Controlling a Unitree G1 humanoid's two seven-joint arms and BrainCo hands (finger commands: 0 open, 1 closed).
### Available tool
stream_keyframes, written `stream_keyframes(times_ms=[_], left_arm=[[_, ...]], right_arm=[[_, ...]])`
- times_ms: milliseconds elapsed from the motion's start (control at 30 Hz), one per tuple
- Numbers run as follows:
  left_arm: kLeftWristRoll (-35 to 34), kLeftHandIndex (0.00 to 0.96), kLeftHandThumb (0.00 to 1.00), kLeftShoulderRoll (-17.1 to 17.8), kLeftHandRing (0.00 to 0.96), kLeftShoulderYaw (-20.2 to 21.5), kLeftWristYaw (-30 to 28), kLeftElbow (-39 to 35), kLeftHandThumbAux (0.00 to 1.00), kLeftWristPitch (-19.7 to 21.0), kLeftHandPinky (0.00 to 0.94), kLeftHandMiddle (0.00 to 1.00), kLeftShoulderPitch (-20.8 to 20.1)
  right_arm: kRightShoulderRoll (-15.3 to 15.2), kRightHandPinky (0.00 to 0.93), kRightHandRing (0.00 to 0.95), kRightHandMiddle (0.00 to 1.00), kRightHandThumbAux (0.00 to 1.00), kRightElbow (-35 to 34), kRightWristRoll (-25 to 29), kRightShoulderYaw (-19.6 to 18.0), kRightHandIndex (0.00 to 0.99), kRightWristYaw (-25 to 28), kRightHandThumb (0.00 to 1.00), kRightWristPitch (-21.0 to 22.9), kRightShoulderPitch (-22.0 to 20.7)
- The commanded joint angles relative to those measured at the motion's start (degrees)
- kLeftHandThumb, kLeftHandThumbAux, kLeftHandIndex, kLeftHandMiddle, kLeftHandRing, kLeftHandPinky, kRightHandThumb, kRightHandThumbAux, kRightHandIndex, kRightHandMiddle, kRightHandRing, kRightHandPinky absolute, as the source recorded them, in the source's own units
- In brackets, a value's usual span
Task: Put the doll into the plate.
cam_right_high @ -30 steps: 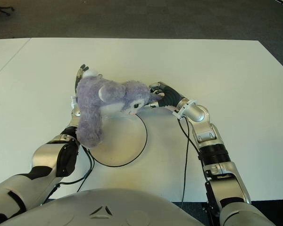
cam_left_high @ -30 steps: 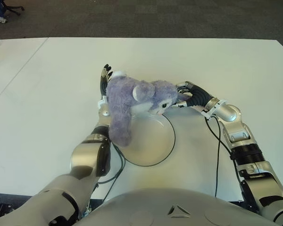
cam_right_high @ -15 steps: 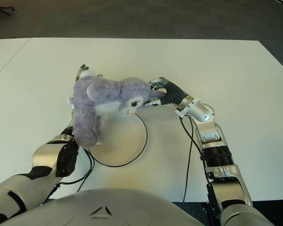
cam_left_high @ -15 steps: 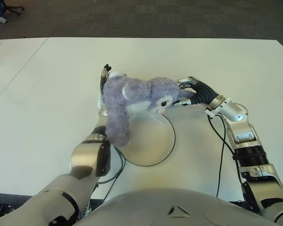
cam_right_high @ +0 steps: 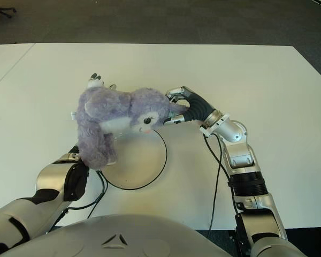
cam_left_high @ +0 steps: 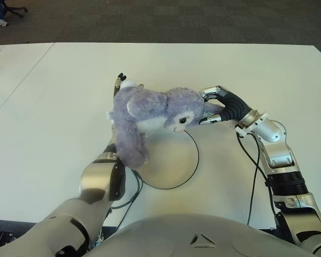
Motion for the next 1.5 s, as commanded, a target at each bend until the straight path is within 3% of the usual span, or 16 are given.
stream_keyframes(times_ms=[33,800,933,1167,1500], left_arm=[[0.17,0.053,0.007,-3.09,0.129,-0.37,0.65,6.02,0.734,5.82,0.149,0.113,8.22],[-0.24,0.055,0.016,-2.98,0.127,0.04,0.34,6.1,0.743,6.1,0.149,0.113,8.25],[-0.28,0.055,0.016,-3.12,0.127,0.07,0.36,6.1,0.737,6.02,0.146,0.114,8.19],[0.13,0.052,0.018,-3.24,0.122,-0.37,0.73,5.97,0.733,5.7,0.138,0.11,8.21],[0.2,0.057,0.026,-3.12,0.133,-0.46,0.83,5.97,0.74,6.47,0.159,0.118,7.92]], right_arm=[[0.12,0.898,0.898,0.9,0.687,-1.17,1.62,-0.01,0.807,1.3,0.0,-0.58,0.77],[0.36,0.898,0.9,0.903,0.692,-0.99,1.98,-0.44,0.809,1.72,0.0,-1.6,0.71],[-0.08,0.895,0.899,0.903,0.706,-2.2,2.28,-0.08,0.807,2.47,0.0,-0.21,2.24],[-1.93,0.897,0.9,0.903,0.733,-0.46,-0.8,2.14,0.805,4.01,0.021,-4.33,12.14],[-5.62,0.899,0.9,0.898,0.685,-2.18,-6.71,3.7,0.804,4.42,0.0,-2.42,12.69]])
